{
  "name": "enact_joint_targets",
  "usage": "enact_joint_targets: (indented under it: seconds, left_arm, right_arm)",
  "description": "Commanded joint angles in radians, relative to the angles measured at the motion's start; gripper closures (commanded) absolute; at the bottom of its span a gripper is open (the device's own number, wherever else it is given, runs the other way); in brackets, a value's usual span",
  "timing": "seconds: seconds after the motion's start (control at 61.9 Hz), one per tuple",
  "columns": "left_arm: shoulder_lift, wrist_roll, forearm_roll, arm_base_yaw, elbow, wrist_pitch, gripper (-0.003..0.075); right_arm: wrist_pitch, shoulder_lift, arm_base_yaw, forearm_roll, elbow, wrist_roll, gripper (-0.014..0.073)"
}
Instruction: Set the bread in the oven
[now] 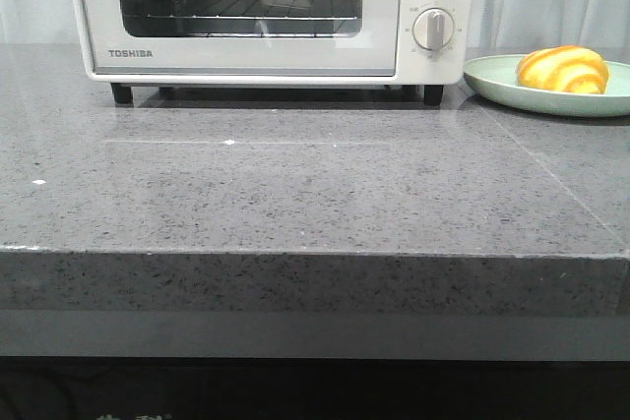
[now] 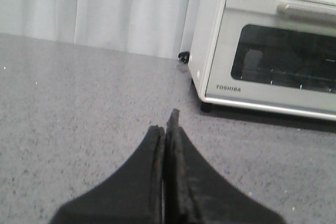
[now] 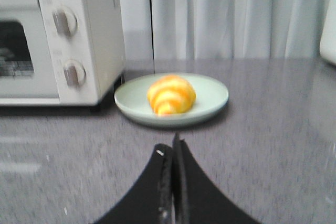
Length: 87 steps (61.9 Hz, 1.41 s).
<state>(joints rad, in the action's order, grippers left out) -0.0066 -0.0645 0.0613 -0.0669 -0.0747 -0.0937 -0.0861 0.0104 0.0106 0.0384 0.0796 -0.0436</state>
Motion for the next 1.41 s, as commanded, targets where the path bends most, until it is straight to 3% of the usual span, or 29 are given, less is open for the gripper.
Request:
enact_joint_targets:
  seconds: [0.0, 0.436, 0.776, 1.05, 1.147, 1.277, 1.39]
  left_arm:
    - [0.009, 0.000, 0.006, 0.002, -0.116, 0.047, 0.0738]
    - [0.341, 0.002, -0.049, 0.002, -0.550, -0.260, 0.0738]
    - [0.479, 0.002, -0.047, 0.002, -0.551, -0.252, 0.0738]
    - [0.503, 0.002, -0.061, 0.002, -0.551, -0.254, 0.0738]
    - [0.503, 0.002, -0.061, 0.002, -0.551, -0.254, 0.0738]
    - [0.503, 0.002, -0.061, 0.002, -0.551, -0.254, 0.0738]
    - [0.503, 0.002, -0.061, 0.002, -0.551, -0.254, 0.0738]
  right_arm:
    - [0.028, 0.009, -0.004, -0.001, 0.116, 0.007, 0.0711]
    - [-0.275, -0.342, -0.004, -0.038, 0.572, 0.007, 0.0711]
    - [-0.280, -0.559, -0.004, -0.038, 0.615, 0.007, 0.0711]
    - [-0.380, -0.639, -0.004, -0.046, 0.616, 0.008, 0.0697]
    - [-0.388, -0.645, -0.004, -0.046, 0.616, 0.008, 0.0550]
    - [-0.397, -0.645, -0.004, -0.046, 0.616, 0.008, 0.0172]
    - [-0.400, -0.645, -0.004, -0.046, 0.616, 0.008, 0.0003]
